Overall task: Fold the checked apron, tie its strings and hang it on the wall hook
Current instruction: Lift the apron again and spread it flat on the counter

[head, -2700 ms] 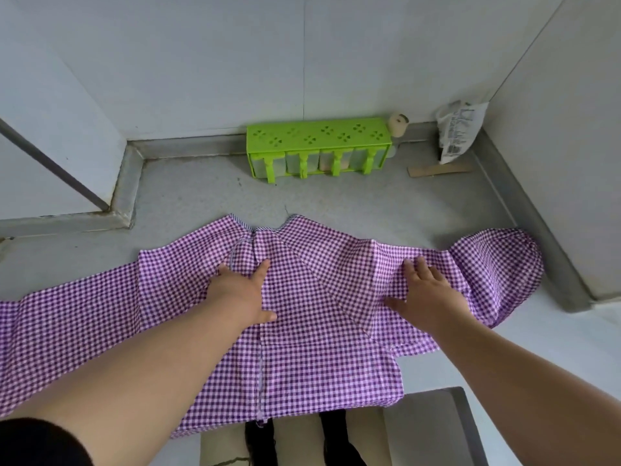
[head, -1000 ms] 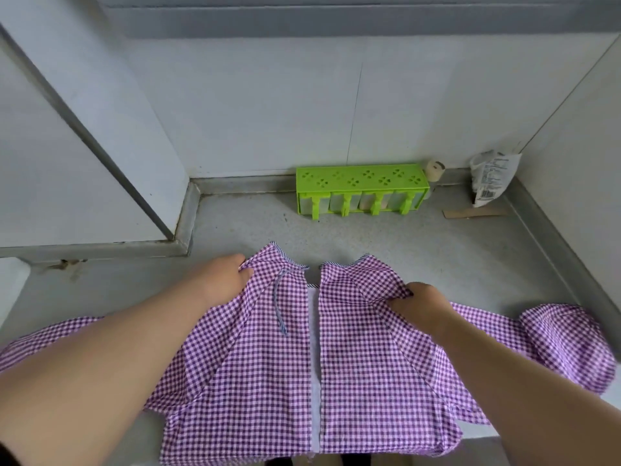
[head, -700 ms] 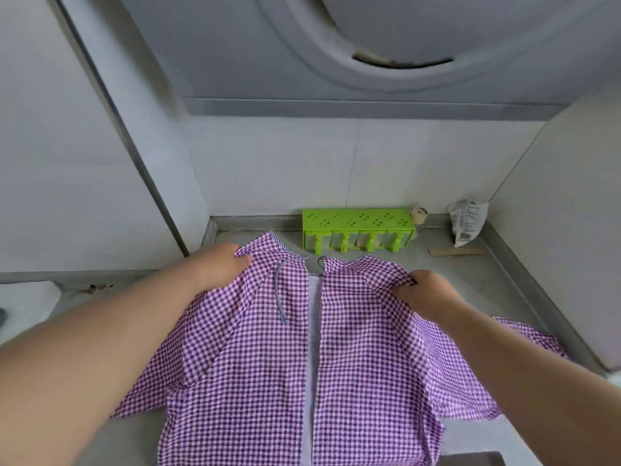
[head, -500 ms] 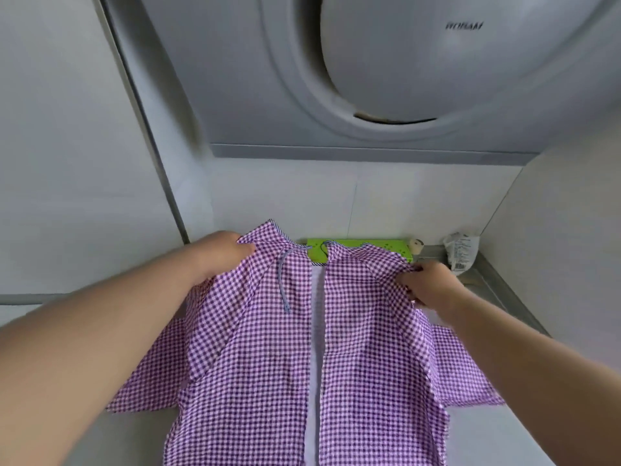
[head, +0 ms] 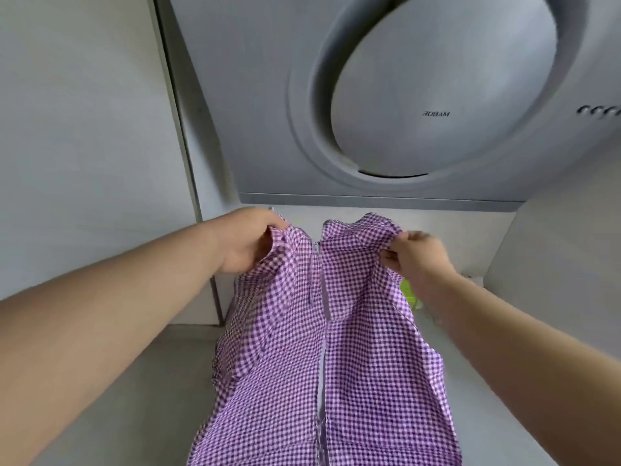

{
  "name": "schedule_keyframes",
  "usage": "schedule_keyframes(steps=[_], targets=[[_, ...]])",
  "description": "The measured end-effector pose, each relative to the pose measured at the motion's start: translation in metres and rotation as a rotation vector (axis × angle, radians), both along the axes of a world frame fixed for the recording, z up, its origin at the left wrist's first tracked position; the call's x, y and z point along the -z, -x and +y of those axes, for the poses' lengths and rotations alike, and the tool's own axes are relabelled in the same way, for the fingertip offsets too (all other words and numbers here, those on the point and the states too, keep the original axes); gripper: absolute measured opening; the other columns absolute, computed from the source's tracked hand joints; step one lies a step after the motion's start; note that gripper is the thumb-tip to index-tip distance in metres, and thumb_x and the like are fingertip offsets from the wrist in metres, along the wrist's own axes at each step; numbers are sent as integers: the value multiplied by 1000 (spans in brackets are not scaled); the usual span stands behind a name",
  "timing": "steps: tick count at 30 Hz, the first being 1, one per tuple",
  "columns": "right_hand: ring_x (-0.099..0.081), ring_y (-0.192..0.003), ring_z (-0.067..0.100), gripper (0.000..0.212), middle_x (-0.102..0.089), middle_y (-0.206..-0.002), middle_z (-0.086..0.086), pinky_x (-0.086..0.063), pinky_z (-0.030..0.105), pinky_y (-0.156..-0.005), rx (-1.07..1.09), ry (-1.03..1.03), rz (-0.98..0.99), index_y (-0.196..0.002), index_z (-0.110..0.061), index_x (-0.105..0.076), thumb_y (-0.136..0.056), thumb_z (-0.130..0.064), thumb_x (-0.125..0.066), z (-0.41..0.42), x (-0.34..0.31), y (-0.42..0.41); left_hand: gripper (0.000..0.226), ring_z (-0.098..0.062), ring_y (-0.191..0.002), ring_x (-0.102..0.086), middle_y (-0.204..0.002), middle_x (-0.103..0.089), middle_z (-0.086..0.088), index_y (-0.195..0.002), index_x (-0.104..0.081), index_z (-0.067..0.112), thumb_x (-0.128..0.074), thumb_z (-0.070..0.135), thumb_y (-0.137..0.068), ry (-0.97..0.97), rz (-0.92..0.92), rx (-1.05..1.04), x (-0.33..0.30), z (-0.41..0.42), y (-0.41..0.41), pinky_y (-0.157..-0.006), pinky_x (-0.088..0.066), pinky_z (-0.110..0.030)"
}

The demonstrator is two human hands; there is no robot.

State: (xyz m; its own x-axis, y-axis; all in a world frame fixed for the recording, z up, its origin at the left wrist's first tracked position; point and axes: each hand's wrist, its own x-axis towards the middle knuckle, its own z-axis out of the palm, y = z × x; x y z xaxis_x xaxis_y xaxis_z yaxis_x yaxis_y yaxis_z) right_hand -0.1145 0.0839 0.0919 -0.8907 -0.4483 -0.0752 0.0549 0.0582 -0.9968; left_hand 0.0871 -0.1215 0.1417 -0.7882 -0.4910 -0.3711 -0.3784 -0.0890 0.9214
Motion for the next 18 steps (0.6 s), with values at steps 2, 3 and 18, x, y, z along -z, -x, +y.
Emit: schedule_keyframes(steps=[2, 3, 18], targets=[[-75, -84, 25, 14, -74, -92, 17, -61, 40, -88, -174, 47, 58, -86, -7, -71, -97, -4, -62, -19, -11, -26, 28, -29, -80, -65, -91, -73, -18, -95, -64, 6, -48, 28, -100, -50, 58, 48, -9, 20, 8, -81, -48, -37], [-75, -91, 29, 14, -75, -96, 18, -60, 43, -91, -273, 58, 106, -89, -6, -75, -95, -12, -64, -26, -15, -39, 28, -27, -72, -63, -83, -71, -15, -90, -64, 10, -46, 28, -101, -63, 77, 54, -13, 31, 12, -75, -49, -35], [-74, -103, 36, 26, -79, -103, 16, -58, 56, -94, -493, 88, 205, -96, -8, -79, -87, -32, -78, -12, -42, -61, 32, -15, -112, -67, -121, -74, 8, -129, -73, 32, -49, 40, -109, 712, -18, 353, -73, 98, 10, -96, -51, -35]])
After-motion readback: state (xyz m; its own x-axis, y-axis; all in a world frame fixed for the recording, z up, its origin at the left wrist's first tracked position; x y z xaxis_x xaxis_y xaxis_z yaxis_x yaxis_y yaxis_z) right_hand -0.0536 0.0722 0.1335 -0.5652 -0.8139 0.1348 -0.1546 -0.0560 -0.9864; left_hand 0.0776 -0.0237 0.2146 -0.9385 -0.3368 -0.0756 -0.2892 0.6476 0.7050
